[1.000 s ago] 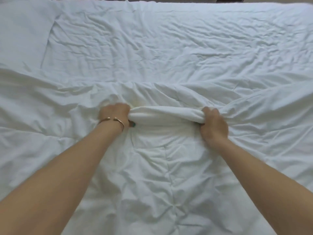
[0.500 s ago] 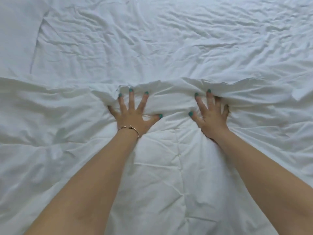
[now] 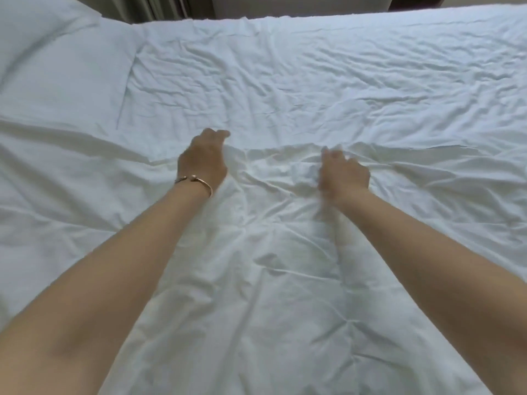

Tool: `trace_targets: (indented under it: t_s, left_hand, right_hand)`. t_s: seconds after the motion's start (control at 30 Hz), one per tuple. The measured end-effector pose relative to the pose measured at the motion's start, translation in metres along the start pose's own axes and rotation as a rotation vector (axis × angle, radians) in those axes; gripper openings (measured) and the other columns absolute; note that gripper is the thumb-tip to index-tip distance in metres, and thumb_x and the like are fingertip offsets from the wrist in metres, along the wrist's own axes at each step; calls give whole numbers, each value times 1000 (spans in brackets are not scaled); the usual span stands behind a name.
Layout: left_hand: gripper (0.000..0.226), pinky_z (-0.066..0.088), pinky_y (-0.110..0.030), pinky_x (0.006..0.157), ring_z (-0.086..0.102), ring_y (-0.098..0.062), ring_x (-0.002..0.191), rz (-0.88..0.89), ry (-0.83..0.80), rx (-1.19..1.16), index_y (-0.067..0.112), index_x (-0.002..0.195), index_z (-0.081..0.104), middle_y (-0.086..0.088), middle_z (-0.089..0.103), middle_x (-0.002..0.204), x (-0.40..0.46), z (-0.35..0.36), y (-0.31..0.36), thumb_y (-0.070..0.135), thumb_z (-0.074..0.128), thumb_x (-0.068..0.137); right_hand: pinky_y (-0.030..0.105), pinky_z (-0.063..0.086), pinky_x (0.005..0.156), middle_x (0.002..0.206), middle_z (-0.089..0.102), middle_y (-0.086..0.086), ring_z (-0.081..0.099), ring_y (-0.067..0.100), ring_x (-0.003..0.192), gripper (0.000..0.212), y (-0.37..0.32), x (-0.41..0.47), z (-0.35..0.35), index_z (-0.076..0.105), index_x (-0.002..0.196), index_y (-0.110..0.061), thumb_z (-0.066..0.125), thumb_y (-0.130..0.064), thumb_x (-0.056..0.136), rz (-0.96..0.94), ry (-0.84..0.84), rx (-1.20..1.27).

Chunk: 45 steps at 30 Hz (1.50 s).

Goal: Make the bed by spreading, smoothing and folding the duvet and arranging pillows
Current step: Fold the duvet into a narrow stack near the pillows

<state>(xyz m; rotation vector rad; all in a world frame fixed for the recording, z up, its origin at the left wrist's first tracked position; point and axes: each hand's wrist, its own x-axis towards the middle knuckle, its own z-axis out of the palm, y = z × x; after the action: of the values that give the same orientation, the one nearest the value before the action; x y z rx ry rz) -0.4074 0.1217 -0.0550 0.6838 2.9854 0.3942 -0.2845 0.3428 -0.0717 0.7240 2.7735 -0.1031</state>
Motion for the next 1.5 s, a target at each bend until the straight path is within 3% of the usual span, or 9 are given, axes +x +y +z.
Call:
trace_targets:
  t_s: [0.1,0.2,0.33,0.43,0.57,0.7,0.9,1.07,1.5]
  left_hand:
    - [60,43,-40,89,50,-30,123,-107,-223,237,39,146,27,-1,37,146,1,-23,-67,55,47,92]
    - [75,41,-39,100,46,-28,128,-108,-589,323,34,143,31,-3,39,145,-8,-20,-110,68,55,80]
    - [33,47,-47,84,54,-42,107,-246,-107,301,13,116,47,-18,48,120,-1,-36,-136,33,57,92]
    - [48,40,-52,95,43,-45,120,-435,49,142,14,134,36,-16,29,144,-6,-25,-107,18,57,91]
    - [60,4,-74,102,-6,-35,146,26,-10,84,54,142,18,6,-3,161,-54,50,-29,70,29,86]
    - [73,-9,-74,103,-17,-31,145,-75,-88,129,59,143,3,13,-12,160,-62,96,-42,83,24,78]
    - [77,-5,-76,102,-24,-31,143,-109,-157,194,53,145,-9,10,-22,158,-56,108,-45,83,9,76]
    - [77,-3,-77,102,-27,-33,142,-106,-219,228,51,145,-12,7,-21,158,-53,112,-46,82,9,77]
    - [74,5,-75,102,-20,-28,144,-187,-431,334,54,140,-22,11,-15,158,-47,80,-30,81,9,79]
  right_hand:
    - [34,42,77,161,10,-8,58,26,114,100,-59,-3,5,-9,150,-45,62,-61,81,-295,-3,77]
    - [36,41,80,143,33,2,57,32,111,106,-81,6,22,7,150,-39,77,-50,72,-245,-92,57]
    - [36,41,79,115,49,7,56,35,102,40,-86,18,30,52,117,-17,71,-26,83,-125,58,274]
    - [35,36,101,133,40,9,45,32,119,45,-85,16,52,51,125,-16,70,-23,85,-54,39,583]
    - [23,24,110,138,33,7,33,15,127,56,-80,19,74,46,133,-21,70,-34,84,-37,-48,789]
    - [-2,19,93,142,33,11,29,1,115,46,-70,29,60,47,137,-21,60,-31,94,-44,-184,953]
    - [47,-1,115,160,0,2,3,27,147,96,-48,-16,62,2,150,-41,50,-76,75,-43,115,215]
    - [65,-8,111,154,-35,-7,-31,30,142,82,25,-34,70,-32,135,-57,10,-89,73,241,-214,18]
    - [60,-7,115,161,-17,-7,-17,28,147,59,51,-16,32,3,144,-60,15,-76,89,21,-540,347]
